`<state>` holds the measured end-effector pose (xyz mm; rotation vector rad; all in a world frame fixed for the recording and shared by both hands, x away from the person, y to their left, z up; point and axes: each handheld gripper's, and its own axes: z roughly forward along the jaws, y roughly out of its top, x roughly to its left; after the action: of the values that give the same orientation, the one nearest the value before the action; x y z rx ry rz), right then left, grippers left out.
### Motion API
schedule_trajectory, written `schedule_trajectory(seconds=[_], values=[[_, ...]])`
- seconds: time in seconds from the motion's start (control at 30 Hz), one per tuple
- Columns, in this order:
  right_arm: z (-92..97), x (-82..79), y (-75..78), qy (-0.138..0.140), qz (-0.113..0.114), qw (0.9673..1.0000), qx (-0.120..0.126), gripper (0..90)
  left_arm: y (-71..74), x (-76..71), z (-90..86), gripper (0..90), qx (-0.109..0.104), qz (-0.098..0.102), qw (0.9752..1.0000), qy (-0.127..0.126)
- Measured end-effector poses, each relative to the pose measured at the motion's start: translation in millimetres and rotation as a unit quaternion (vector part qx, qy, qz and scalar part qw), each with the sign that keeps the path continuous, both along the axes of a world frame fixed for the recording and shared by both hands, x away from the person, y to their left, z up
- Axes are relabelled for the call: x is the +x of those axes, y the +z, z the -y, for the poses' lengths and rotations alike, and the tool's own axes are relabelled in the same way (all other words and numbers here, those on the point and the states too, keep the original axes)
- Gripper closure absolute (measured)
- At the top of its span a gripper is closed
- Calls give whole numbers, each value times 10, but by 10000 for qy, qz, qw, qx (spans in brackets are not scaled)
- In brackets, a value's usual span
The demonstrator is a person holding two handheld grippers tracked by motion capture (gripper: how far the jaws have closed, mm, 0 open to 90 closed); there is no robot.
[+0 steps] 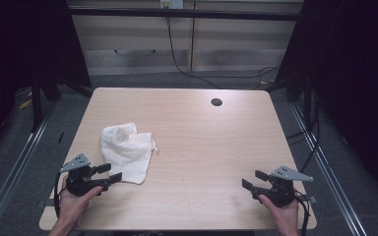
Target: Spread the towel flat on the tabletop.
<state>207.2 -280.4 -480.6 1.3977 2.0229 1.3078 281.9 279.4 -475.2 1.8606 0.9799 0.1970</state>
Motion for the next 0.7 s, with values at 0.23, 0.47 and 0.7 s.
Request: schedule_trajectory(seconds=[0.23,0.47,0.7], values=[[-55,9,44,138,77,9999,-49,321,119,50,-72,335,-80,84,9999,91],[-130,57,63,364,96,9993,-18,320,312,220,-165,305,177,250,9995,118],[-146,42,64,513,77,9986,-41,290,428,579,-114,331,249,67,9997,-47]])
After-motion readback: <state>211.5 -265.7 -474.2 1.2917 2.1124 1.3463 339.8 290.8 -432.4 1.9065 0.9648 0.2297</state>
